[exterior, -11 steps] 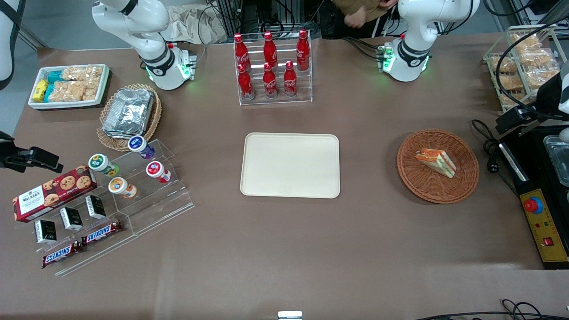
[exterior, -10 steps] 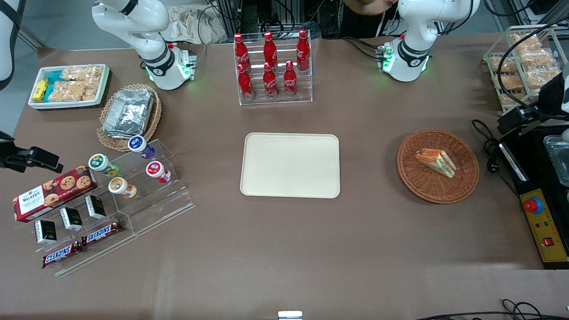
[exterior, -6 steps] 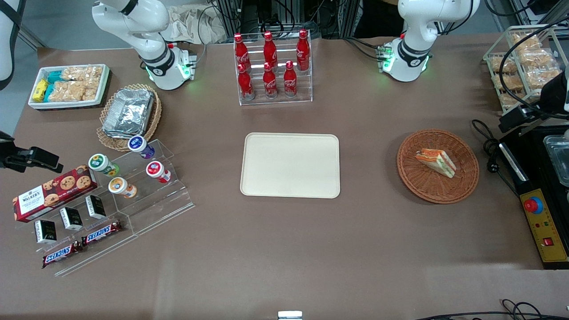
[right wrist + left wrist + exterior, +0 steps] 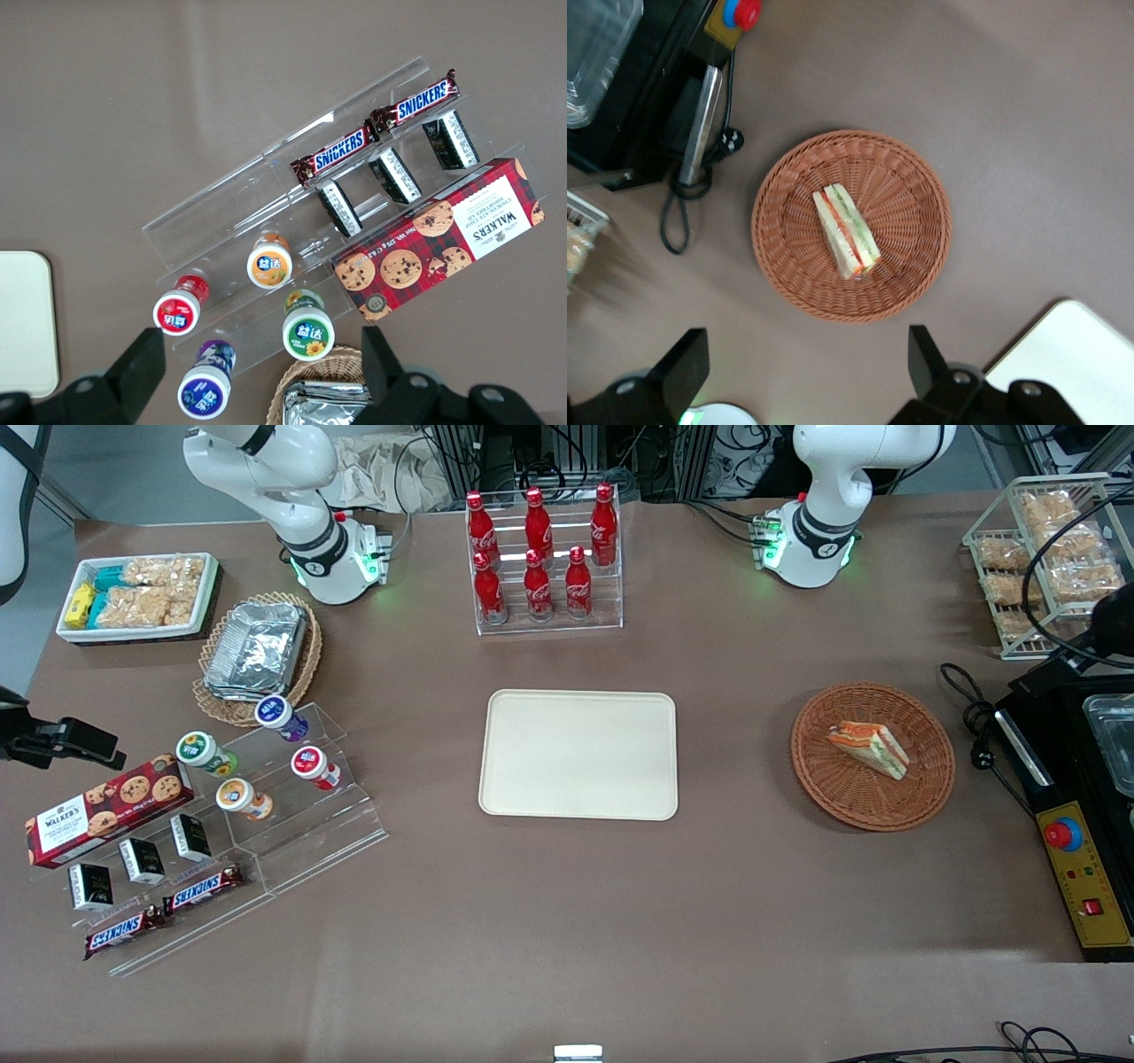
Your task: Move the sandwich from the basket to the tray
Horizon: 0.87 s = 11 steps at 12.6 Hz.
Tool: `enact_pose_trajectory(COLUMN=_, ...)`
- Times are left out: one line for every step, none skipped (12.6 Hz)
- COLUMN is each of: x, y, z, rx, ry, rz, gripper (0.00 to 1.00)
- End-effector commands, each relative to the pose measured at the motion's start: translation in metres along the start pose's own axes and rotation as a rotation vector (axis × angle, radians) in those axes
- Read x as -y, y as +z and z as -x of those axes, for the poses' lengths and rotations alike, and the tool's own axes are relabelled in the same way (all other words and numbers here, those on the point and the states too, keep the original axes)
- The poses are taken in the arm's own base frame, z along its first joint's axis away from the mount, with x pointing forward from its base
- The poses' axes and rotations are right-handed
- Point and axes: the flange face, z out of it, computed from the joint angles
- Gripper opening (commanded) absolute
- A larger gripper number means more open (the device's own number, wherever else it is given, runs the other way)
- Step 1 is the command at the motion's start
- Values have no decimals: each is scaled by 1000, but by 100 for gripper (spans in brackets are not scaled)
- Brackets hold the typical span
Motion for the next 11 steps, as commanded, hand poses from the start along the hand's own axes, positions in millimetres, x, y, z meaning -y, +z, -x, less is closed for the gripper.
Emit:
enact_pose_trajectory(x=12, y=44, z=30, rx=-19, ry=-116, rz=-5, gripper=100)
enact_pose_trajectory(x=12, y=61, z=32, rx=-18, ry=-152, rz=-6, gripper=100)
enact_pose_trajectory(x=12, y=80, z=34, rx=-21, ry=-189, rz=-5, gripper=100)
enact_pose_trajectory(x=10, y=97, z=35, rx=-22, ry=-204, rz=-7, gripper=100)
enact_pose_trajectory(x=3, y=117, z=38, rx=-15, ry=-220, rz=-20, gripper=100)
enact_pose_trajectory(x=-4, y=139, z=39, rx=-10, ry=-243, rz=-34, gripper=100)
enact_pose_trajectory(x=-12, y=158, z=39, rx=-14, ry=-267, rz=-39, gripper=100)
enact_pose_trajectory(x=-15, y=178, z=37, rx=-19, ry=-297, rz=-41, gripper=100)
enact_pose_trajectory(x=-17, y=200, z=37, rx=-26, ry=-327, rz=-38, gripper=100)
enact_pose_trajectory(x=-17, y=219, z=38, rx=-45, ry=-351, rz=-19, gripper=100)
enact_pose_trajectory(x=-16, y=240, z=40, rx=-52, ry=-358, rz=-15, gripper=100)
